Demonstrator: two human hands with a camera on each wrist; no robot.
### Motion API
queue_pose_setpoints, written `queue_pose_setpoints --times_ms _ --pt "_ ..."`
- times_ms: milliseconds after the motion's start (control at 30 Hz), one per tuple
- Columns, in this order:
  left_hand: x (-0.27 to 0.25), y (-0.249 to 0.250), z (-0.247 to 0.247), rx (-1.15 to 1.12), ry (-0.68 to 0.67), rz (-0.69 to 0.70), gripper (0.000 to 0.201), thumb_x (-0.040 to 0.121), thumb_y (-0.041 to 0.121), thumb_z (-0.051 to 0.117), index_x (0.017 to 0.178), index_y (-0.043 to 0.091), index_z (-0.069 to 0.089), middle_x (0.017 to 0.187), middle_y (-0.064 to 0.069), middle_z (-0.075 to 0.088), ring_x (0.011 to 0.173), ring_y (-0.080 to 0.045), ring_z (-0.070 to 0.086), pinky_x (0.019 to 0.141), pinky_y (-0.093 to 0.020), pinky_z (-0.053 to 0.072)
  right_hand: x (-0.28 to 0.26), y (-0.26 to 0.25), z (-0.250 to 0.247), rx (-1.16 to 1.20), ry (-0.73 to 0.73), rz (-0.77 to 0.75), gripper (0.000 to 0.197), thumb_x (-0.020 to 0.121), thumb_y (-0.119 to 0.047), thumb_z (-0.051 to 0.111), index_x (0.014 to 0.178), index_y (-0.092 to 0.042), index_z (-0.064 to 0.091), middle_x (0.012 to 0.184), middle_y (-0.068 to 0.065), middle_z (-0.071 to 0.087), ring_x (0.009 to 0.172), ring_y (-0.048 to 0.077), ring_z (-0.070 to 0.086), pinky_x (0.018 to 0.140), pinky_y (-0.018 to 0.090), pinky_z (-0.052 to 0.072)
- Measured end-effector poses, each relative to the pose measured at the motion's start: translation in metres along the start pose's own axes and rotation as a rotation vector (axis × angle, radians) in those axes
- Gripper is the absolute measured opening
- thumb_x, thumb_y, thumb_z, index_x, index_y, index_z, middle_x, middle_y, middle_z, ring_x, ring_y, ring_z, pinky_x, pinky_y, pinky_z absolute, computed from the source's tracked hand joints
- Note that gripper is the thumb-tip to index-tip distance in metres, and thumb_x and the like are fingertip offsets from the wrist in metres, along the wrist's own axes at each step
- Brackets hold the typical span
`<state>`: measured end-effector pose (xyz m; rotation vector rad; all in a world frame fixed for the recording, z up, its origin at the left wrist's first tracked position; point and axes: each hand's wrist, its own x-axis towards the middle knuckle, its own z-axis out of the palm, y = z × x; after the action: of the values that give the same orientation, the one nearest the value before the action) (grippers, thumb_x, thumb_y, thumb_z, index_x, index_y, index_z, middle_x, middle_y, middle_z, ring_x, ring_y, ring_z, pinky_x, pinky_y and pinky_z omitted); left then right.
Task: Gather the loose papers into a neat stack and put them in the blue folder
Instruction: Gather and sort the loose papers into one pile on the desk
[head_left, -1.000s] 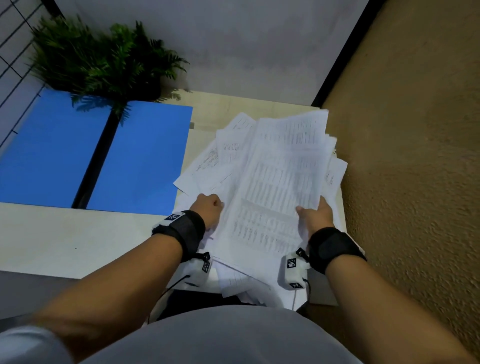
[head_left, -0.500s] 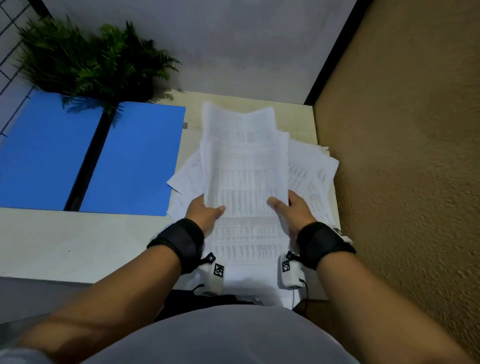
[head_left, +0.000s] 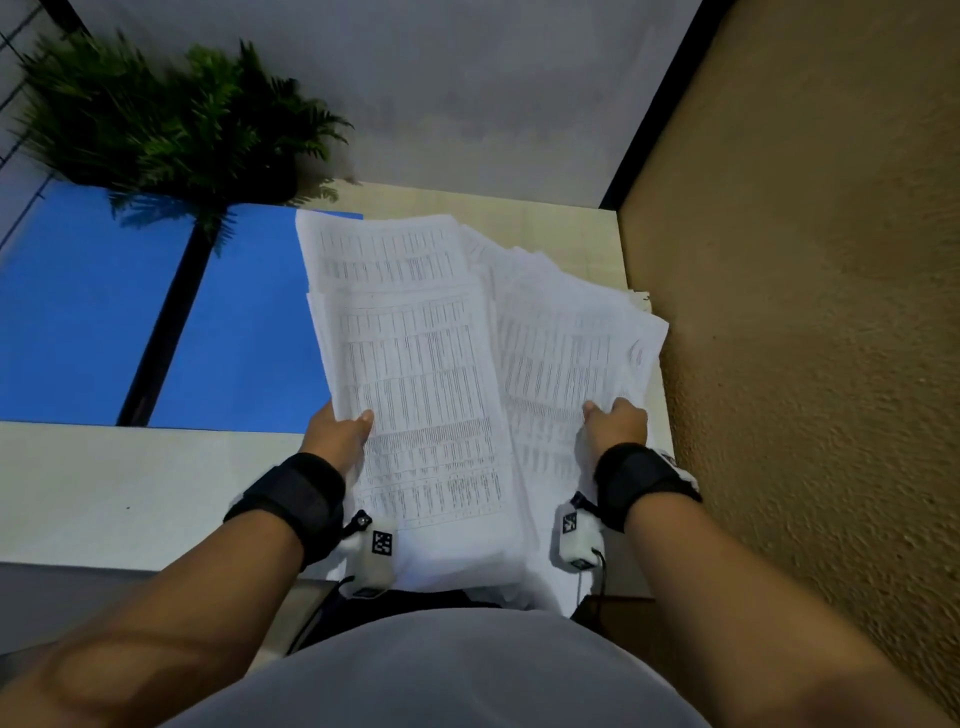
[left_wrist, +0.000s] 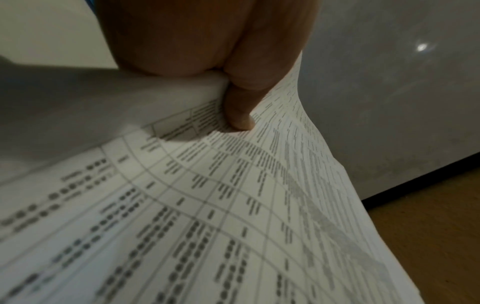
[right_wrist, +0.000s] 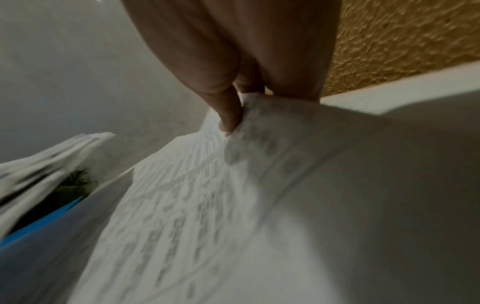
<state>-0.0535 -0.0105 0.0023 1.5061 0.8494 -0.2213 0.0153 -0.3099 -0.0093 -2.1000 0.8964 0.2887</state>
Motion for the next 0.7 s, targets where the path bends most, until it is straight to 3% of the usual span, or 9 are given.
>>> queue_pose_setpoints --times_ms 100,167,233,300,433,500,567,633,700 --pt "0.001 -0.001 0.007 0.103 -0.053 -0.009 0.029 0.096 0.015 0.056 0.125 0.014 0.055 0.120 -0.008 0.064 0.110 -0.030 0.061 0.098 -0.041 0.048 0.004 -0.006 0.008 0.096 -0.058 -0.063 0.026 0.089 -0.017 0.064 0.103 0.004 0.059 0.115 0.013 0.060 0.102 0.029 0.060 0.090 0.033 0.051" --pt "0.001 -0.001 0.014 0.195 -0.098 -0.023 0.037 0.096 0.018 0.057 0.132 0.011 0.053 0.123 -0.011 0.063 0.110 -0.032 0.061 0.096 -0.040 0.049 -0.005 -0.012 0.014 0.249 -0.121 -0.067 0.015 0.087 -0.002 0.063 0.098 0.006 0.058 0.102 0.014 0.062 0.093 0.027 0.061 0.083 0.035 0.053" --pt "0.000 -0.002 0.020 0.243 -0.117 -0.038 0.040 0.096 0.018 0.058 0.134 0.006 0.052 0.124 -0.014 0.062 0.113 -0.034 0.060 0.097 -0.041 0.049 -0.012 -0.018 0.016 0.410 -0.138 -0.045 0.025 0.084 0.010 0.061 0.108 0.003 0.055 0.107 0.016 0.062 0.095 0.027 0.060 0.079 0.033 0.054" --pt "0.000 -0.003 0.023 0.233 -0.119 -0.050 0.040 0.094 0.016 0.062 0.132 0.006 0.054 0.125 -0.015 0.064 0.114 -0.035 0.061 0.101 -0.045 0.049 -0.017 -0.025 0.010 0.492 -0.116 -0.047 0.041 0.083 0.017 0.054 0.115 -0.008 0.046 0.117 0.014 0.056 0.101 0.027 0.058 0.076 0.028 0.052" --pt "0.007 -0.008 0.023 0.199 -0.112 -0.084 0.043 0.086 0.010 0.070 0.127 0.006 0.058 0.123 -0.014 0.066 0.111 -0.034 0.064 0.101 -0.049 0.049 -0.033 -0.060 -0.040 0.251 0.023 -0.353 0.049 0.091 0.006 0.047 0.136 -0.008 0.037 0.111 0.007 0.053 0.104 0.023 0.055 0.087 0.028 0.044" --pt "0.007 -0.008 0.024 0.159 -0.130 -0.101 0.045 0.081 0.002 0.070 0.125 0.007 0.058 0.121 -0.014 0.066 0.110 -0.035 0.064 0.100 -0.051 0.050 -0.036 -0.081 -0.068 0.177 0.074 -0.507 0.040 0.092 -0.005 0.048 0.131 -0.010 0.044 0.118 0.009 0.058 0.107 0.022 0.056 0.095 0.036 0.047" --pt "0.006 -0.007 0.025 0.118 -0.168 -0.094 0.050 0.074 -0.003 0.065 0.121 0.010 0.056 0.121 -0.015 0.065 0.110 -0.037 0.063 0.099 -0.053 0.050 -0.048 -0.098 -0.093 0.173 0.118 -0.601 0.029 0.090 -0.017 0.049 0.118 -0.022 0.052 0.118 0.009 0.061 0.108 0.024 0.061 0.094 0.044 0.052" --pt "0.006 -0.009 0.024 0.090 -0.192 -0.079 0.057 0.068 -0.002 0.060 0.121 0.017 0.050 0.121 -0.013 0.063 0.111 -0.035 0.063 0.099 -0.053 0.050 -0.063 -0.107 -0.111 0.310 0.105 -0.651 0.027 0.091 -0.015 0.051 0.113 -0.031 0.053 0.115 0.002 0.064 0.104 0.014 0.064 0.088 0.031 0.054" --pt "0.006 -0.009 0.022 0.071 -0.198 -0.047 0.060 0.070 0.000 0.058 0.124 0.023 0.045 0.123 -0.009 0.062 0.111 -0.032 0.062 0.100 -0.052 0.050 -0.078 -0.111 -0.119 0.417 0.073 -0.679 0.030 0.093 -0.008 0.051 0.114 -0.029 0.053 0.111 -0.003 0.066 0.101 0.007 0.064 0.086 0.021 0.053"
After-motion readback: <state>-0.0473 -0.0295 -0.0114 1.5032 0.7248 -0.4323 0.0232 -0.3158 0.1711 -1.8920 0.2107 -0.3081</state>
